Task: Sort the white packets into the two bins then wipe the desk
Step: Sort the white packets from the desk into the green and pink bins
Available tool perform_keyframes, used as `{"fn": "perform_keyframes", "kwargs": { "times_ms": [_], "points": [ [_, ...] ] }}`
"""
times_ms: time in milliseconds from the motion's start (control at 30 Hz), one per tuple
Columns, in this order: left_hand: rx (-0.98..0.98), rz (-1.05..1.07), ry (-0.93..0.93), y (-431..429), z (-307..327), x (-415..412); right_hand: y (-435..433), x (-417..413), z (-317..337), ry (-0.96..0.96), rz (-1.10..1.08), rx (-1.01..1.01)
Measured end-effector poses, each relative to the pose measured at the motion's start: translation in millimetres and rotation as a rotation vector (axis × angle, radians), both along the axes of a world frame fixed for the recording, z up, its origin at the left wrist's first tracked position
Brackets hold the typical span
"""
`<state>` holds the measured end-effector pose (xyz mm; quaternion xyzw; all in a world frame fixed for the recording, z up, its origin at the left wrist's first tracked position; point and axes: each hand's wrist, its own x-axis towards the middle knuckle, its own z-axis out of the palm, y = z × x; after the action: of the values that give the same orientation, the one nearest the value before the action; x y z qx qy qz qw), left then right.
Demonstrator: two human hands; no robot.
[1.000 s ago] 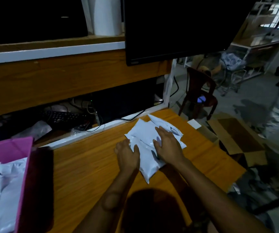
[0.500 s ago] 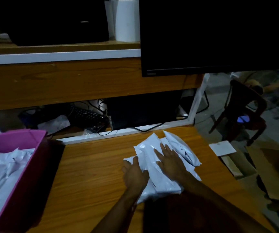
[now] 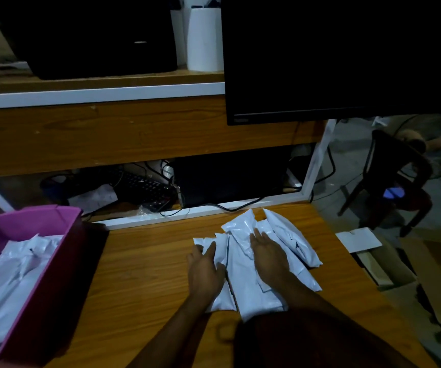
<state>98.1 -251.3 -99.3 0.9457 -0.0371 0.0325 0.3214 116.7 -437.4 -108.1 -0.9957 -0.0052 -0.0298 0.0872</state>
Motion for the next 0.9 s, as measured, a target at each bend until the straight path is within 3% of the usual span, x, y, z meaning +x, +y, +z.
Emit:
{"fn": "perform_keyframes", "kwargs": {
  "times_ms": [167,400,500,900],
  "points": [
    [-0.104,-0.03,-0.099,28.4,25.0,5.0,19.5,-2.5,19.0,-0.144,-0.069,0.103],
    [-0.249,-0.046,-0.278,75.1,60.6,-8.0,84.6,-47.4,66.6,-0.512,-0.175,0.323],
    [-0.288,-0.083,-0.348,118.7,73.4,-23.5,141.6,-75.4,82.1,-0.653,-0.214,0.307],
    [-0.371,-0.04,-0.479,205.9,110.6,-117.4,250.3,-166.4,120.5,-0.762,-0.235,0.504]
  ]
}}
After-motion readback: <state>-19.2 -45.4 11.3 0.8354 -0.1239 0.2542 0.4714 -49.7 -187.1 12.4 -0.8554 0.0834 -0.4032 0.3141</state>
